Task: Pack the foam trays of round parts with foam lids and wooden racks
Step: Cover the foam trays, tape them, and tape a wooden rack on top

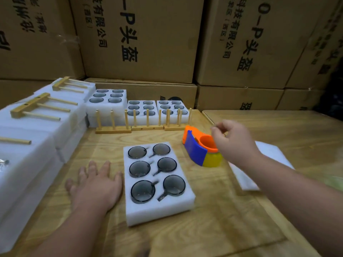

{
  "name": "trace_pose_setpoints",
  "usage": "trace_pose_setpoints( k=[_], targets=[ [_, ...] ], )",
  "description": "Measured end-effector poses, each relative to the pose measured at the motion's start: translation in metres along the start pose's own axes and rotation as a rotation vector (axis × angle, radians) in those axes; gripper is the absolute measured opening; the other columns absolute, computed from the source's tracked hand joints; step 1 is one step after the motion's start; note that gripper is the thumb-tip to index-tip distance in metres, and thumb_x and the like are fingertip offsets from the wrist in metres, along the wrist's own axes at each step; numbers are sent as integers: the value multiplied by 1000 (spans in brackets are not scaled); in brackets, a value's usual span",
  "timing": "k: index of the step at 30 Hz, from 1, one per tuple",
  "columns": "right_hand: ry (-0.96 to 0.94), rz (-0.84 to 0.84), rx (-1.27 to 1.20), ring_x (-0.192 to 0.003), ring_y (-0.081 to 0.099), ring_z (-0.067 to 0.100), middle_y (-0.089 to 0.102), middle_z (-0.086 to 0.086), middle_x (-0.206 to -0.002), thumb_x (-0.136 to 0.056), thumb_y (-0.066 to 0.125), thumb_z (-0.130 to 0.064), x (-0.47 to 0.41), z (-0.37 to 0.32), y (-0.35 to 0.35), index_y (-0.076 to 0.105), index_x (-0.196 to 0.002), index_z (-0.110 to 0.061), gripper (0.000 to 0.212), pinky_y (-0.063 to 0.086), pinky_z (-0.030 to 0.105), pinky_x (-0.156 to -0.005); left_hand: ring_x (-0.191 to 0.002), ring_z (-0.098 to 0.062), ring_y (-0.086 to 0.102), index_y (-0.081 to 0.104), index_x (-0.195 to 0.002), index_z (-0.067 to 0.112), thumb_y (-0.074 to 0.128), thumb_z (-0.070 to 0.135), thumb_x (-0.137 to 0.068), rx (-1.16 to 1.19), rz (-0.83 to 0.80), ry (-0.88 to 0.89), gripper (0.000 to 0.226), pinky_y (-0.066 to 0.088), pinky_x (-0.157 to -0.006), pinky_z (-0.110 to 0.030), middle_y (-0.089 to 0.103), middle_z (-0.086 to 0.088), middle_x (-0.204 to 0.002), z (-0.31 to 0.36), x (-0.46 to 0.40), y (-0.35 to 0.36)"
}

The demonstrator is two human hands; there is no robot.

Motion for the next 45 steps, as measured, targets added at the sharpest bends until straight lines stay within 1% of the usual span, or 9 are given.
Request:
trace_pose_setpoints(
  k=[3, 10, 15, 22, 29, 33, 37, 40, 45],
  targets=[
    [266, 41, 230, -91, 66, 26, 70, 1, -97, -94, 59, -29, -30, 62, -55, 67, -106, -22, 17, 49, 33, -71, -157, -26, 5, 7, -161, 40, 12, 66, -97, -4, -11, -3, 70, 11, -120, -56, -1, 2, -172, 0, -1, 2],
    [901, -433, 475, -141, 42, 35, 41, 15, -157, -78, 78, -61, -16, 162, -88, 44, -150, -5, 98, 36, 44, -109, -157, -26, 4, 7, -161, 41, 14, 65, -96, -7, -17, -9, 70, 10, -120, -55, -1, 2, -172, 1, 1, -1],
    [947, -374, 458, -130, 50, 40, 46, 17, -151, -68, 86, -62, -13, 172, -90, 38, -151, -5, 112, 41, 46, -87, -157, -26, 3, 8, -161, 41, 15, 65, -97, -10, -8, -9, 70, 10, -121, -56, -1, 2, -172, 1, 1, -1],
    [734, -148, 576, -77, 60, 35, 62, 15, -85, -69, 91, -46, -51, 164, -119, 64, -93, 1, 59, 46, 38, -63, -157, -26, 3, 9, -162, 39, 16, 64, -97, -1, -7, -16, 70, 7, -122, -56, 1, 2, -172, 2, 3, -1],
    [561, -9, 300, -87, 71, 39, 74, 10, -97, -49, 82, -58, -145, 199, -158, 75, -99, -22, 62, 58, 61, -84, -157, -26, 2, 11, -162, 40, 17, 65, -97, 13, 3, -16, 70, 5, -122, -58, 1, 1, -172, 1, 1, -1],
    [453, 107, 5, -86, 74, 33, 76, -1, -99, -52, 77, -65, -131, 115, -144, 72, -104, -45, 56, 58, 58, -81, -157, -26, 1, 11, -161, 40, 17, 66, -97, 20, 7, -15, 70, 4, -122, -58, 1, 1, -172, 1, 0, 1],
    [335, 59, -405, -70, 77, 17, 79, -6, -83, -70, 78, -41, -60, -1, -80, 79, -90, -32, 22, 61, 35, -59, -157, -26, 0, 12, -161, 40, 18, 66, -96, 30, 4, -14, 70, 3, -122, -58, 1, 1, -172, 2, 1, 0],
    [374, -79, -681, -73, 76, 21, 79, 5, -88, -91, 69, -20, -25, -15, -19, 74, -92, -18, 5, 60, 39, -70, -157, -26, 1, 13, -161, 40, 18, 66, -95, 34, 8, -14, 71, 3, -122, -58, 2, 0, -172, 1, 3, 0],
    [560, -252, -891, -76, 77, 23, 80, 7, -93, -97, 65, -16, 20, -1, 71, 67, -111, -20, 15, 59, 38, -67, -157, -26, 0, 9, -162, 39, 15, 67, -95, 26, 3, -17, 73, 2, -122, -59, 0, 0, -172, 0, 1, 1]
  ],
)
Point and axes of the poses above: each hand's wrist, its own x-axis away from the middle knuckle, its own y-axis out of the palm, z = x × y, the point moved 5 cm from there along -x, towards the middle knuckle
